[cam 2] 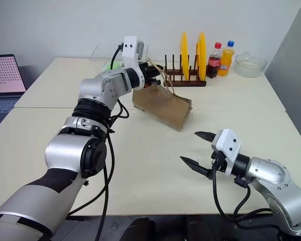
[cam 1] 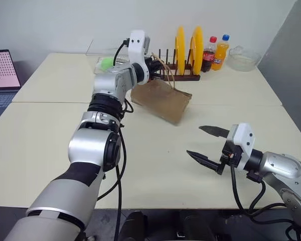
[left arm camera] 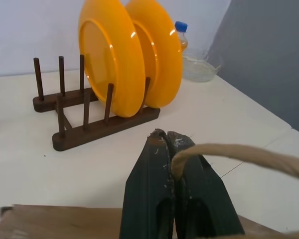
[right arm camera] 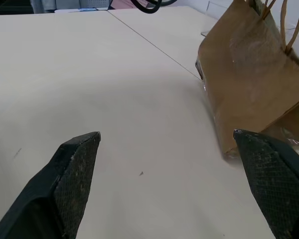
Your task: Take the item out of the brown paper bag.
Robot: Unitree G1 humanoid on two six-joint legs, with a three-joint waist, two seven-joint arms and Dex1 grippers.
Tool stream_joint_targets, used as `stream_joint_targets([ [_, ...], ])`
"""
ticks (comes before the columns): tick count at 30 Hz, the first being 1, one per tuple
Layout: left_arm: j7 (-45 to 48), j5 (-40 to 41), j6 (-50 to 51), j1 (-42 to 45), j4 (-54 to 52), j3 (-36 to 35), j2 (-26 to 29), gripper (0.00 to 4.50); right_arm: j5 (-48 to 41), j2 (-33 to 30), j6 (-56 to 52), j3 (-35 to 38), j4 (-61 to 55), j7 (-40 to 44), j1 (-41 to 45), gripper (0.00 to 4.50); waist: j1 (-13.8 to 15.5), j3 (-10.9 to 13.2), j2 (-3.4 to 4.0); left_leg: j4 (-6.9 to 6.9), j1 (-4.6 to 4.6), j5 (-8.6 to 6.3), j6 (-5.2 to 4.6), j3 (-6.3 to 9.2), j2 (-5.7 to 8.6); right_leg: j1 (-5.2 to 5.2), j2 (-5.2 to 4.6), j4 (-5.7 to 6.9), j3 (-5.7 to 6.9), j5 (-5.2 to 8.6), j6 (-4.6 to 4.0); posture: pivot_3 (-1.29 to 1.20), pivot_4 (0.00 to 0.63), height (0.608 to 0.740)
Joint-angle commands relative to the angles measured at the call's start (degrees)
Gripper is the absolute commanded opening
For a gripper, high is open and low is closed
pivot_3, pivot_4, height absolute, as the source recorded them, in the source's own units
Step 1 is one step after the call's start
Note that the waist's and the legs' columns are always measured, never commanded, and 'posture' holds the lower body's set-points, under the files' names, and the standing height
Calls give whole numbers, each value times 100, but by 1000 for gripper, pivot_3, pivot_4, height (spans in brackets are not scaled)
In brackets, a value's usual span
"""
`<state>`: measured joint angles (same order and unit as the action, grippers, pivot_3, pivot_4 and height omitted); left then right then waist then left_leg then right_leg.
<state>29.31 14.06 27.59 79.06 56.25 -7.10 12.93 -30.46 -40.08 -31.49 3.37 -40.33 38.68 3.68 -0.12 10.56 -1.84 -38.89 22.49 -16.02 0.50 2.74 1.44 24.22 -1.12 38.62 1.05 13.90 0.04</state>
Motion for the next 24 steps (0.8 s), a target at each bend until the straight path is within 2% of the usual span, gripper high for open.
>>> stream_joint_targets([
  [1, -118, 45, -22, 380, -172, -119, -34, 53, -18, -45, 44, 156, -184, -36, 44, 4500, 2, 0, 0, 0, 0, 0, 0, 0, 0, 0, 0, 0, 0, 0, 0, 0, 150, 740],
  [14, -654, 103, 501, 170, -590, -147, -101, 53, 155, 30, 147, 61, -132, -86, -37, 4500, 0, 0, 0, 0, -2, 10, 17, -1, 2, 0, -1, 3, -3, 0, 0, 0, 150, 740],
  [24, -1139, 262, 1336, -207, -1813, -200, -175, 53, 502, 98, 77, -58, -27, -275, 3, 4500, 1, 0, 0, 0, -3, 13, 23, -2, 2, 0, -2, 6, -5, 0, 0, 0, 150, 740],
])
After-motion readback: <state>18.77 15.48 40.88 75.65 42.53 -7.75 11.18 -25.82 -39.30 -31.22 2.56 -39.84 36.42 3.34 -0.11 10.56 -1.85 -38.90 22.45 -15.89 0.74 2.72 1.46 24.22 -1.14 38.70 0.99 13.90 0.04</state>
